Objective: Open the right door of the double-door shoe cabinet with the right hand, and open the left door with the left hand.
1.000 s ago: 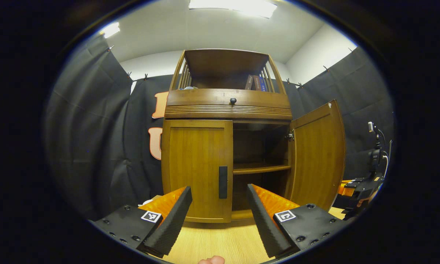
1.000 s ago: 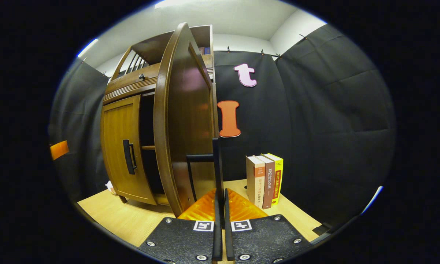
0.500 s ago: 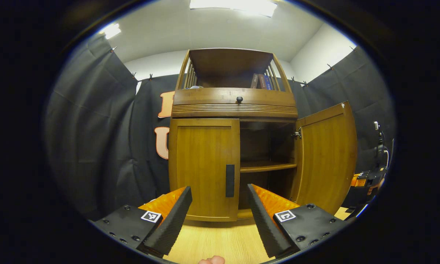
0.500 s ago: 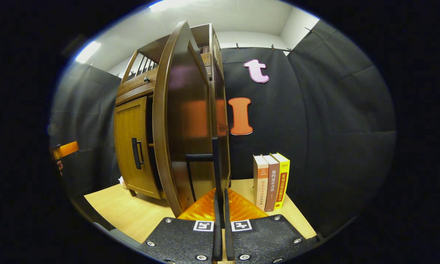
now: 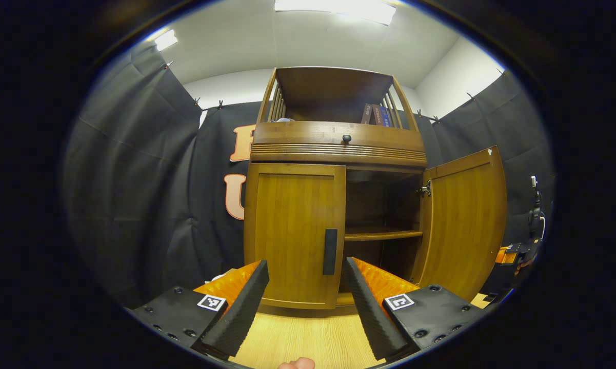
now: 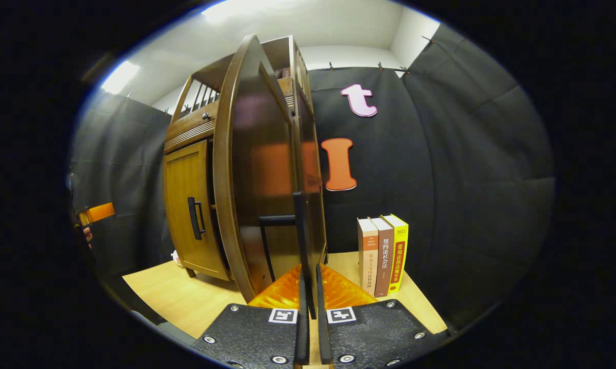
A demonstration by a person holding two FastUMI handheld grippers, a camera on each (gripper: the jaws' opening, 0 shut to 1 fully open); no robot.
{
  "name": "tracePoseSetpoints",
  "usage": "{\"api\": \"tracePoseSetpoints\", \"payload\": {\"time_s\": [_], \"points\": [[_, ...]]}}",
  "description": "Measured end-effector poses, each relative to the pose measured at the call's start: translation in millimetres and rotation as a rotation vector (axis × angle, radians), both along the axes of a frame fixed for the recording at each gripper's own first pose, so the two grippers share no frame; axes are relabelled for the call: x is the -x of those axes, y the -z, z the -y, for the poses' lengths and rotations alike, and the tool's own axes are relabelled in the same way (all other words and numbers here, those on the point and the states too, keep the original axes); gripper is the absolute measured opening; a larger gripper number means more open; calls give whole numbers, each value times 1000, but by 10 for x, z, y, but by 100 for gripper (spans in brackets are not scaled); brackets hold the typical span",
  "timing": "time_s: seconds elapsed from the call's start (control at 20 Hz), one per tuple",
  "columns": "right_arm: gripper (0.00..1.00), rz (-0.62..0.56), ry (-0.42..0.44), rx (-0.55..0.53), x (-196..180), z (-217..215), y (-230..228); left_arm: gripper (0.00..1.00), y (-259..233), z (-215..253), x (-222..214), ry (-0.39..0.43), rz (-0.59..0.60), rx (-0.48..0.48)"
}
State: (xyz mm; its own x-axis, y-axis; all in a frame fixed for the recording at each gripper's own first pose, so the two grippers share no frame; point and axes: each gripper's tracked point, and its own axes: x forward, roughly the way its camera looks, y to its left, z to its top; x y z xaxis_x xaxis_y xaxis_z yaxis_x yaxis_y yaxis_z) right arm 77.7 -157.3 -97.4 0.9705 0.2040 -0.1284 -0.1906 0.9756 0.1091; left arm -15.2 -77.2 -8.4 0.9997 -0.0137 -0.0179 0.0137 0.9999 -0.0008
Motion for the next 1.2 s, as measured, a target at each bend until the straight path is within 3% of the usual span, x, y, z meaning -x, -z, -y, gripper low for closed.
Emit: {"api": "tracePoseSetpoints", "payload": {"time_s": [0.05,0.15,0.35,0.5,0.55,0.6,0.65,0.8,1.05,1.15,1.2], "points": [[13,1,5,4,18,-15,6,95,-3,-2,-3,-3,0,-1],[8,0,-2,26,143,16,26,93,5,-10,-7,-7,-2,-4],[14,2,45,-58,399,155,-55,96,114,36,-37,12,-28,7],[14,40,122,-55,580,252,-197,96,207,73,-166,35,-55,25],[7,41,135,-53,641,245,-231,95,230,87,-201,41,-64,32],[15,40,144,-49,699,229,-257,95,247,119,-247,42,-70,37],[33,38,151,-42,760,210,-273,94,254,138,-311,41,-75,38],[63,40,137,-12,869,86,-353,93,266,135,-445,44,-72,27],[87,35,118,-20,865,-64,-379,93,250,148,-878,67,-48,40],[99,45,135,-21,890,-9,-412,93,233,196,-1139,82,-31,10],[99,51,132,-24,902,-25,-442,93,265,193,-1259,77,-32,-22]]}}
